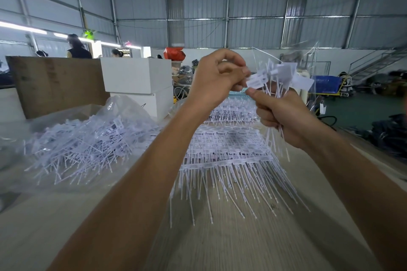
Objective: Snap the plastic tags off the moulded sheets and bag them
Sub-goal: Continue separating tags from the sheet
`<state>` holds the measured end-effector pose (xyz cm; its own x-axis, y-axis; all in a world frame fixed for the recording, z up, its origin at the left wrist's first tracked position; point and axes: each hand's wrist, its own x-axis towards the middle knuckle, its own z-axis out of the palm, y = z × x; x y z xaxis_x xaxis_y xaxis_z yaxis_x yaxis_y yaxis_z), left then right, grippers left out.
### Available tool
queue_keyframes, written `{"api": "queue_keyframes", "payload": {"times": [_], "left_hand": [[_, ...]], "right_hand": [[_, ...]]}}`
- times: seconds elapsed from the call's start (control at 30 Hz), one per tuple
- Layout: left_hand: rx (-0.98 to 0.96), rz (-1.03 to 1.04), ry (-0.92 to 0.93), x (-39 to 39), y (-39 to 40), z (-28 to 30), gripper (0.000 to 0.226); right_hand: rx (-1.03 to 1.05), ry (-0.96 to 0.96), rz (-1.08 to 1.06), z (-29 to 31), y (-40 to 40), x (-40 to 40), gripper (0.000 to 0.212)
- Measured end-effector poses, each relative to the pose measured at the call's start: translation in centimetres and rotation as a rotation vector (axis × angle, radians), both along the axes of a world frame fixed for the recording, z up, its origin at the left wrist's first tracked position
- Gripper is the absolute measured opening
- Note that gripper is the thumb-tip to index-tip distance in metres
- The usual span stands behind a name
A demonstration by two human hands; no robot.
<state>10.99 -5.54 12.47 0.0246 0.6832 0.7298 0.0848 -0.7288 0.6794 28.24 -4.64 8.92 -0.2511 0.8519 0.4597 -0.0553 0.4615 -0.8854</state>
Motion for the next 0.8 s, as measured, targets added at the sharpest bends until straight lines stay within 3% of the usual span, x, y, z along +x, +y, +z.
{"api": "queue_keyframes", "payload": {"times": [0.13,0.2,0.37,0.47,0.57,0.7,0.8], "left_hand": [[-0.021,0.066,-0.028,0.1,0.1,0.0,0.016],[-0.100,0.062,0.057,-0.4,0.2,-0.2,0.019],[-0.338,-0.078,0.651,-0.4,0.2,-1.7,0.041],[-0.335,-0.192,0.820,1.2,-0.1,-2.3,0.033],[-0.289,-0.259,0.796,2.4,-0.5,-2.5,0.022],[-0.306,-0.363,0.689,2.8,-0.8,-2.7,0.014],[-0.300,-0.422,0.626,3.0,-1.2,-2.6,0.018]], "right_hand": [[0.027,0.057,-0.052,0.4,-0.1,0.0,0.012],[0.016,0.089,-0.066,0.6,-0.1,0.1,0.010],[-0.035,0.321,0.007,1.0,-0.2,0.3,0.033],[-0.048,0.385,0.002,1.2,-0.1,0.1,0.044],[-0.018,0.322,-0.092,1.2,0.1,-0.3,0.044],[0.116,0.073,-0.280,0.6,0.2,-0.6,0.048],[0.103,0.039,-0.311,0.3,0.0,-0.7,0.045]]}}
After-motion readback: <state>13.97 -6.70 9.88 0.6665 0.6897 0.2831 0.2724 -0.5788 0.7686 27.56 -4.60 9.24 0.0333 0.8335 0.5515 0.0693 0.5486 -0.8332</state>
